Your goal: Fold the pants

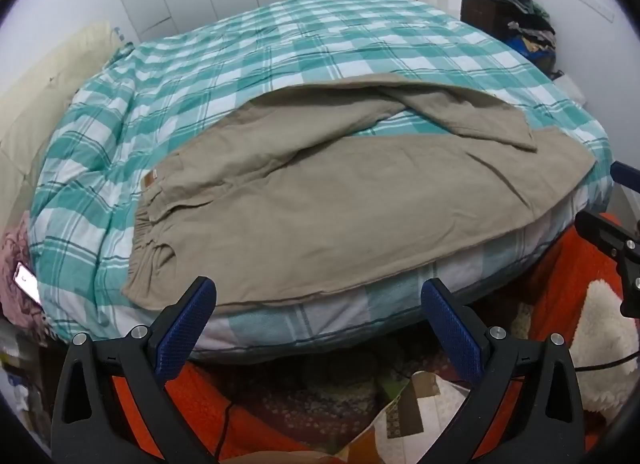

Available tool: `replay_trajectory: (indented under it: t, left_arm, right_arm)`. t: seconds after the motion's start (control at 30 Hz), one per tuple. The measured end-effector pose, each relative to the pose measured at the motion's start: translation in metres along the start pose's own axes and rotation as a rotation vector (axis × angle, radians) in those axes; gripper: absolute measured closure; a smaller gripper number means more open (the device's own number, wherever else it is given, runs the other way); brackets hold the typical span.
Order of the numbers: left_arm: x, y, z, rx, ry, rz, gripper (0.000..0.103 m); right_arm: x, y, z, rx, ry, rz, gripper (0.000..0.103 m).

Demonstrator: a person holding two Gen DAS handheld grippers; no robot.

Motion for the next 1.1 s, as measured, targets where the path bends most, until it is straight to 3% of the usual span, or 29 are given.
replay_trajectory:
  t: [1.1]
  left_arm:
    - [0.0022,-0.0044,-0.0034,-0.014,-0.013,0.026,0.001]
  right_arm:
    - [0.0047,-0.0031,-0.0003,-0.011,-0.029,-0.012,0.0]
Point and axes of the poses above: each gripper's, at about its wrist camera, not at the fingertips, and y roughly against the way its jaws point, z to its left, x to its underside, the point moved 7 cm from there along -y, roughly the way its jaws point, and after that the axes turned 9 degrees about y, right-handed, at the moved point
